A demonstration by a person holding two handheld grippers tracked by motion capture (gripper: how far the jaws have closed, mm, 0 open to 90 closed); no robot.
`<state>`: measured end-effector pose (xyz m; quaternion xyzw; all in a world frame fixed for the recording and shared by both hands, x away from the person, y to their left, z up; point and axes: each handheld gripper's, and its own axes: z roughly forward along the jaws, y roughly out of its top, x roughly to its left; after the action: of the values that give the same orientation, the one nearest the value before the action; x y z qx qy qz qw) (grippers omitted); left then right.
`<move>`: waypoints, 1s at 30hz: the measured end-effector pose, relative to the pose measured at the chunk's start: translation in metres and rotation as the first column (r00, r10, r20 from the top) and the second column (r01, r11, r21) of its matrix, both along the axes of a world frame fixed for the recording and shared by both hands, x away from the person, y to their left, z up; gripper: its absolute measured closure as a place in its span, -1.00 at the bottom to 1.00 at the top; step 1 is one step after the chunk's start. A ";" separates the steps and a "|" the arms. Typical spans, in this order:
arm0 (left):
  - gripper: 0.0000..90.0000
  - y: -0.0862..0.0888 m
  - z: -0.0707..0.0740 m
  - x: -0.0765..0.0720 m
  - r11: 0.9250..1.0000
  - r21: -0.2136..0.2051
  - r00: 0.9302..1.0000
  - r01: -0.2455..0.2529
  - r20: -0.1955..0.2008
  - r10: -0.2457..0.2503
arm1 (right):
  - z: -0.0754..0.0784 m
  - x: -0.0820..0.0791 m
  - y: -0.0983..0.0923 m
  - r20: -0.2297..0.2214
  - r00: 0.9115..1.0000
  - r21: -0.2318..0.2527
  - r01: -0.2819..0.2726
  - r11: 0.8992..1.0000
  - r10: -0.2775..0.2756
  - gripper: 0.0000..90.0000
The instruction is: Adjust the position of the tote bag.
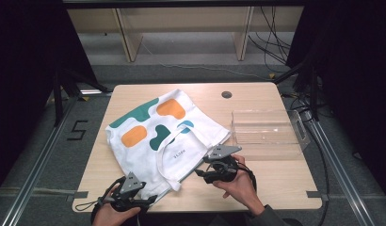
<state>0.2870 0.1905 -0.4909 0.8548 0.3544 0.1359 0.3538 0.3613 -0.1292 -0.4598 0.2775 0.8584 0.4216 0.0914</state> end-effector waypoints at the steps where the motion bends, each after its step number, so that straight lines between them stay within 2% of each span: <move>1: -0.14 -0.002 -0.002 0.001 1.000 -0.003 1.000 -0.007 -0.016 0.007 | 0.000 0.000 0.000 0.000 1.000 0.000 0.000 1.000 0.000 -0.01; 2: -0.02 -0.003 -0.005 0.003 1.000 0.011 1.000 0.001 -0.017 -0.001 | 0.000 0.000 -0.001 0.013 1.000 -0.004 0.002 1.000 -0.002 -0.02; 3: 0.09 -0.003 -0.011 0.007 0.997 0.067 1.000 0.030 -0.001 -0.030 | 0.000 0.001 -0.002 0.014 1.000 -0.006 0.003 1.000 -0.003 -0.02; 5: 0.40 -0.003 -0.013 0.007 0.998 0.063 1.000 0.017 -0.004 -0.017 | -0.001 0.000 -0.002 0.008 1.000 -0.010 0.010 1.000 -0.010 -0.02; 6: 0.62 -0.002 -0.014 0.009 0.997 0.065 0.999 0.040 -0.004 -0.040 | 0.000 0.000 -0.003 0.001 1.000 -0.010 0.011 1.000 -0.011 -0.02; 7: 0.62 0.000 -0.012 0.010 0.994 0.091 0.998 0.065 0.019 -0.067 | 0.000 0.000 -0.003 0.001 1.000 -0.010 0.011 1.000 -0.011 -0.02; 8: 0.70 0.000 -0.013 0.010 0.994 0.092 0.998 0.067 0.015 -0.069 | -0.001 0.000 -0.003 0.017 1.000 -0.006 0.015 1.000 -0.015 -0.01; 9: 0.76 0.001 -0.013 0.010 0.993 0.090 0.997 0.074 0.016 -0.076 | -0.001 0.001 -0.004 0.005 1.000 -0.004 0.011 1.000 -0.011 -0.01; 12: 0.81 0.010 -0.012 0.013 0.993 0.090 0.997 0.077 0.014 -0.078 | 0.001 0.001 -0.008 0.013 0.999 0.009 0.035 0.999 -0.035 0.02; 14: 0.81 0.020 -0.012 0.014 0.993 0.104 0.998 0.064 0.022 -0.066 | 0.002 0.002 -0.011 0.018 1.000 0.004 0.026 1.000 -0.026 0.03; 15: 0.81 0.026 -0.011 0.014 0.992 0.115 0.998 0.052 0.026 -0.055 | 0.002 0.001 -0.012 0.023 0.999 0.012 0.049 0.999 -0.049 0.04; 17: 0.81 0.040 -0.010 0.016 0.991 0.135 0.999 0.021 0.037 -0.026 | 0.002 0.003 -0.016 0.033 0.999 0.014 0.039 0.999 -0.039 0.05; 19: 0.80 0.054 -0.009 0.019 0.991 0.130 1.000 -0.013 0.027 0.009 | 0.004 0.003 -0.022 0.029 0.998 0.006 0.063 0.998 -0.064 0.06; 21: 0.80 0.065 -0.008 0.023 0.989 0.146 0.999 -0.038 0.028 0.034 | 0.004 0.005 -0.026 0.036 0.997 0.012 0.064 0.998 -0.065 0.06; 22: 0.80 0.069 -0.008 0.025 0.987 0.156 0.999 -0.046 0.032 0.042 | 0.003 0.006 -0.028 0.056 0.995 0.016 0.081 0.997 -0.082 0.06; 23: 0.80 0.072 -0.007 0.025 0.986 0.155 0.998 -0.063 0.038 0.057 | 0.003 0.007 -0.030 0.044 0.996 0.005 0.082 0.997 -0.083 0.06; 24: 0.80 0.079 -0.006 0.027 0.982 0.168 0.996 -0.088 0.049 0.081 | 0.001 0.008 -0.033 0.061 0.994 -0.031 0.091 0.995 -0.089 0.07; 26: 0.81 0.088 -0.005 0.029 0.975 0.183 0.991 -0.123 0.068 0.112 | -0.001 0.009 -0.034 0.085 0.990 -0.066 0.119 0.991 -0.113 0.07; 27: 0.81 0.088 -0.005 0.029 0.975 0.183 0.991 -0.123 0.068 0.112 | -0.002 0.009 -0.034 0.087 0.989 -0.089 0.129 0.988 -0.122 0.07; 28: 0.81 0.098 -0.005 0.031 0.972 0.175 0.986 -0.159 0.076 0.148 | -0.005 0.011 -0.033 0.112 0.985 -0.121 0.144 0.982 -0.131 0.07; 29: 0.81 0.098 -0.005 0.031 0.972 0.175 0.986 -0.159 0.076 0.148 | -0.005 0.011 -0.033 0.112 0.985 -0.121 0.144 0.982 -0.131 0.07; 30: 0.81 0.104 -0.005 0.032 0.970 0.171 0.984 -0.173 0.071 0.163 | -0.006 0.012 -0.033 0.116 0.985 -0.146 0.146 0.978 -0.129 0.07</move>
<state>0.3190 0.2944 -0.4955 0.8456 0.4018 0.2201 0.2739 0.3736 -0.1623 -0.4659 0.3056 0.8612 0.3606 0.1868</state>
